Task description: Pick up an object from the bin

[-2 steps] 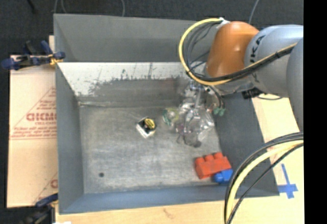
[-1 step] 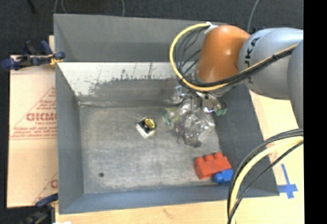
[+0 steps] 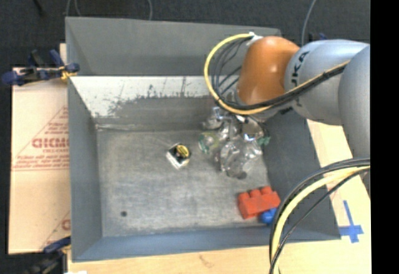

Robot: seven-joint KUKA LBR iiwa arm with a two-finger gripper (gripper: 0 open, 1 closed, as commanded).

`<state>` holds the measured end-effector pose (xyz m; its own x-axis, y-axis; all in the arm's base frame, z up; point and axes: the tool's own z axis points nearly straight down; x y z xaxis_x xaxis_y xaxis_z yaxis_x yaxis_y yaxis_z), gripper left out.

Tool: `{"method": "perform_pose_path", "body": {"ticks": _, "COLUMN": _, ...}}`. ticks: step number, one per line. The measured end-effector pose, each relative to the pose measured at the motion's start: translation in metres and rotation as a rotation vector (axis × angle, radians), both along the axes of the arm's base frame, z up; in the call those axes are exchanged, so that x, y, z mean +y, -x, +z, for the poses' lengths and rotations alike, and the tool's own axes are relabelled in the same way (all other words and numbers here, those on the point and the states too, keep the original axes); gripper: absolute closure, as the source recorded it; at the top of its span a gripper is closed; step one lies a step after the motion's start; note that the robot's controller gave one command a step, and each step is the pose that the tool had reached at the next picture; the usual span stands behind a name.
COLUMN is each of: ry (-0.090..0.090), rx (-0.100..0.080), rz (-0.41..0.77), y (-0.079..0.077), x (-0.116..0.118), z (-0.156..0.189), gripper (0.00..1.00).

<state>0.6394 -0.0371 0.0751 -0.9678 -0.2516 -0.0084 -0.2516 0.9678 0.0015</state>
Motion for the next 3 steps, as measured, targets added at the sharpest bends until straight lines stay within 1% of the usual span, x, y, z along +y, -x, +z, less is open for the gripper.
{"method": "perform_pose_path", "body": {"ticks": 1, "ry": 0.001, "rx": -0.006, "rz": 0.000, "y": -0.002, "x": 0.000, "z": 0.003, "gripper": 1.00}}
{"method": "perform_pose_path", "body": {"ticks": 2, "ry": 0.001, "rx": -0.003, "rz": 0.000, "y": -0.001, "x": 0.000, "z": 0.001, "gripper": 0.00}}
{"method": "perform_pose_path", "body": {"ticks": 3, "ry": 0.005, "rx": -0.005, "rz": -0.023, "y": -0.008, "x": 0.043, "z": 0.001, "gripper": 0.00}}
